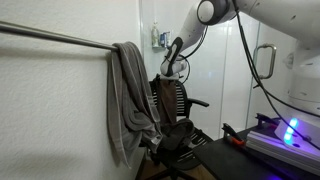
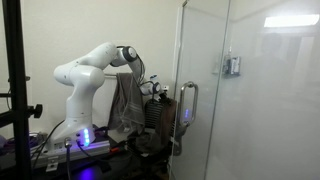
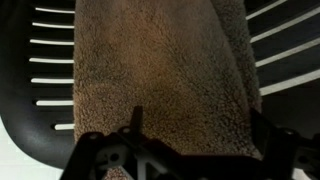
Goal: Move the gray towel from the backrest of the black chair to the seat of the chair
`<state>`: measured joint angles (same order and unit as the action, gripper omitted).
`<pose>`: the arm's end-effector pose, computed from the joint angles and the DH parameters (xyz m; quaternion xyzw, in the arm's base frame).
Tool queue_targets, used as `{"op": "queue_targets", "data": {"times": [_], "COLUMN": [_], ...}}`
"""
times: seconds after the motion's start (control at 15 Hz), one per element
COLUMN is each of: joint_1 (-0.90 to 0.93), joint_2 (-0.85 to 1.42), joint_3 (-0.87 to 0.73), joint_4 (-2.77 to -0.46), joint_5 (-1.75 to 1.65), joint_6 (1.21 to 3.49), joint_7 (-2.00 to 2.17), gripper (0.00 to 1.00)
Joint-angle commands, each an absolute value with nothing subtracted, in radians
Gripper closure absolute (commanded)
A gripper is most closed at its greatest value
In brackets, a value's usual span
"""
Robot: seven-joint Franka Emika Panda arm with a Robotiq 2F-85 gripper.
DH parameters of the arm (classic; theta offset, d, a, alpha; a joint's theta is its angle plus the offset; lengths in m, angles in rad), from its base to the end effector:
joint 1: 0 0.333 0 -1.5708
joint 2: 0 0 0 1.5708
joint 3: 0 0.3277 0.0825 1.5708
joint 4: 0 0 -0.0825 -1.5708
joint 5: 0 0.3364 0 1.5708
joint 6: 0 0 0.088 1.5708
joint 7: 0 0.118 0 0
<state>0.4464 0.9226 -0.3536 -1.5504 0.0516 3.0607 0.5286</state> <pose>0.7155 0.1309 0.2305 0.9364 -0.1232 0.3286 0.0019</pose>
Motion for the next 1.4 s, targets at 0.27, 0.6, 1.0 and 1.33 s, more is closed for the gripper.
{"op": "queue_targets", "data": {"times": [0.27, 0.6, 1.0, 1.33], "joint_1": [0.444, 0.424, 0.398, 0.377], "joint_2": [1.038, 1.053, 1.049, 1.044], "joint_3": [-0.363, -0.354, -0.330, -0.316], "joint_4": [-1.387, -1.317, -1.277, -1.268], "joint_5": [0.104, 0.089, 0.073, 0.070], "joint_6": [2.974, 2.881, 2.826, 2.796], "joint_7": [0.537, 0.572, 0.610, 0.638], "gripper": [0.00, 0.33, 0.76, 1.00]}}
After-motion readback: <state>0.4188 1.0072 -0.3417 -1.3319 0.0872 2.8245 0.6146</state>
